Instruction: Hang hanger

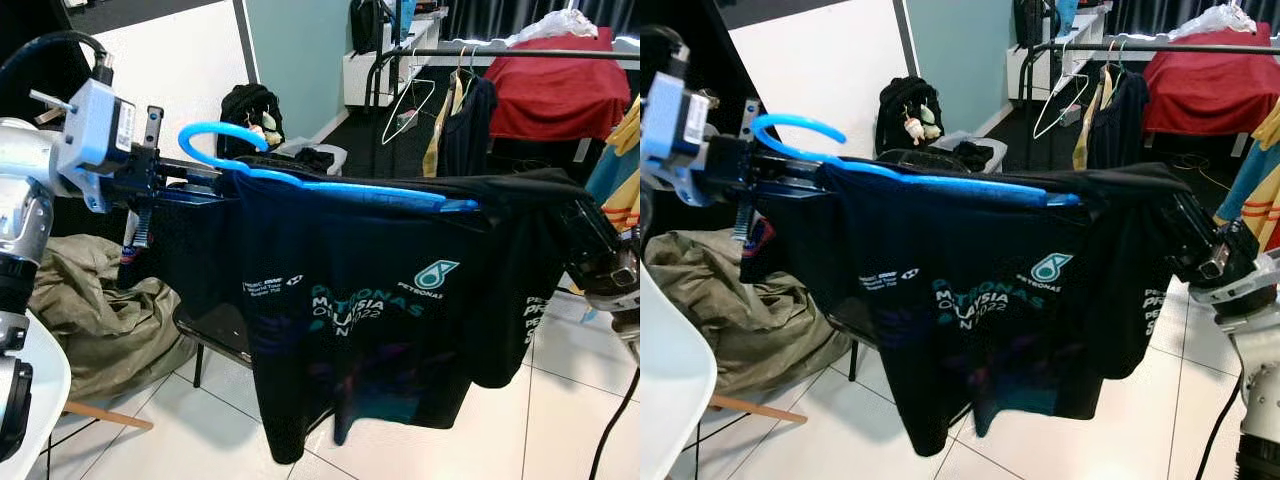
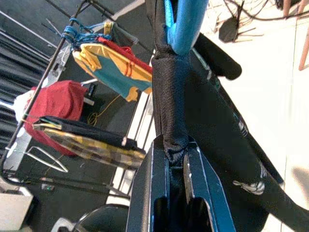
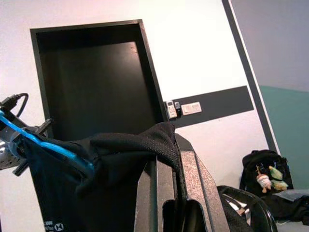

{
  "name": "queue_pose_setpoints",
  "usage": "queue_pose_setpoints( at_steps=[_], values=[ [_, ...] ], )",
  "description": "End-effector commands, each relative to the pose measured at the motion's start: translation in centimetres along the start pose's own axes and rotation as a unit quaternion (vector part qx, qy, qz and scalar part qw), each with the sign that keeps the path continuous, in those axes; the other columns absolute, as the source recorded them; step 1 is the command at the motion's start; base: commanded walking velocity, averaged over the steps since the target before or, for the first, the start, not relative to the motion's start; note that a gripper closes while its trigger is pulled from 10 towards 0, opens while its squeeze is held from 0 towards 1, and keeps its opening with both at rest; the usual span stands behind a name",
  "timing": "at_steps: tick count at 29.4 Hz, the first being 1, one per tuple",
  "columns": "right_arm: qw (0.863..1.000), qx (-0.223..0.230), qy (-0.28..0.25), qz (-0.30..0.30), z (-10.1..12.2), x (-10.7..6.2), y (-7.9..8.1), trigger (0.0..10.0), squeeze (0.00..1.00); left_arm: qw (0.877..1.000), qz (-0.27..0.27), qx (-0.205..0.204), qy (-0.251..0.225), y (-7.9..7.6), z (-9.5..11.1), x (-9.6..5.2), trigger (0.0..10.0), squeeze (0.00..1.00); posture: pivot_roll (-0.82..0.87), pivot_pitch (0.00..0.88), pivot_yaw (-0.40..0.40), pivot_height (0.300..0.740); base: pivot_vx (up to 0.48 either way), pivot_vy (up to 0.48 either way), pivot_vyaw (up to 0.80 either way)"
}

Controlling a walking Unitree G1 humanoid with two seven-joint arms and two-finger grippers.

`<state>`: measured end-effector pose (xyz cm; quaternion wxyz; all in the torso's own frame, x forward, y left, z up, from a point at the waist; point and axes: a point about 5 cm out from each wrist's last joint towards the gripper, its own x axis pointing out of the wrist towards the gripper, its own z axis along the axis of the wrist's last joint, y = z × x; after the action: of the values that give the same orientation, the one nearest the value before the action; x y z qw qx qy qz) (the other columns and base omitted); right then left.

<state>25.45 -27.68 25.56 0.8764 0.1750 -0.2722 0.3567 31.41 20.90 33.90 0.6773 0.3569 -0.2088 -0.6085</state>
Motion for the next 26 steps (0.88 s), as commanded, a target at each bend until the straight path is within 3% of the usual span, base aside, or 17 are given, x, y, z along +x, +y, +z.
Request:
queue_pose_setpoints(
  at_steps=[1,4,10,16,18,19,21,23,25,26],
  values=[
    [1.000,-0.002,-0.012,0.012,0.6,0.4,0.5,0.0,0.00,1.000,0.017,0.006,0.021,0.0,-0.4,-0.7,10.0,0.00,-0.10,0.000,0.091,0.740,0.000,0.000,0.00],
    [0.999,0.007,-0.017,0.028,0.5,0.8,1.0,0.0,0.00,0.998,0.040,0.029,0.025,0.3,-0.5,-0.5,10.0,0.00,-0.10,0.000,0.091,0.740,0.000,0.000,0.00],
    [0.999,0.013,-0.019,0.034,0.3,1.1,1.3,0.0,0.00,0.998,0.041,0.029,0.025,0.1,-0.7,-0.3,10.0,0.00,-0.10,0.000,0.090,0.740,0.000,0.000,0.00],
    [0.999,0.020,-0.006,0.024,-1.1,2.8,1.7,0.0,0.00,0.999,0.035,0.023,-0.015,-1.4,-1.0,2.2,10.0,0.00,-0.10,0.000,0.086,0.740,0.000,0.000,0.00],
    [0.999,0.020,-0.006,0.024,-1.1,2.8,1.7,0.0,0.00,0.999,0.035,0.023,-0.015,-1.4,-1.0,2.2,10.0,0.00,-0.10,0.000,0.086,0.740,0.000,0.000,0.00],
    [1.000,0.019,0.006,0.014,-1.9,3.3,1.7,0.0,0.00,0.999,0.025,0.011,-0.035,-2.3,-1.1,3.3,10.0,0.00,-0.10,0.000,0.081,0.740,0.000,0.000,0.00],
    [1.000,0.019,0.006,0.014,-1.9,3.3,1.7,0.0,0.00,0.999,0.025,0.011,-0.035,-2.3,-1.1,3.3,10.0,0.00,-0.10,0.000,0.081,0.740,0.000,0.000,0.00],
    [0.999,0.018,0.043,-0.009,-3.6,4.0,1.4,0.0,0.00,0.998,-0.005,-0.022,-0.064,-4.4,-1.5,5.0,10.0,0.00,-0.10,0.000,0.075,0.740,0.000,0.000,0.00],
    [0.999,0.018,0.043,-0.009,-3.6,4.0,1.4,0.0,0.00,0.998,-0.005,-0.022,-0.064,-4.4,-1.5,5.0,10.0,0.00,-0.10,0.000,0.075,0.740,0.000,0.000,0.00],
    [0.996,0.010,0.089,0.003,-4.8,3.9,1.8,0.0,0.00,0.997,-0.011,-0.032,-0.069,-5.1,-1.6,5.5,10.0,0.00,-0.09,0.000,0.070,0.740,0.000,0.000,0.00]
  ],
)
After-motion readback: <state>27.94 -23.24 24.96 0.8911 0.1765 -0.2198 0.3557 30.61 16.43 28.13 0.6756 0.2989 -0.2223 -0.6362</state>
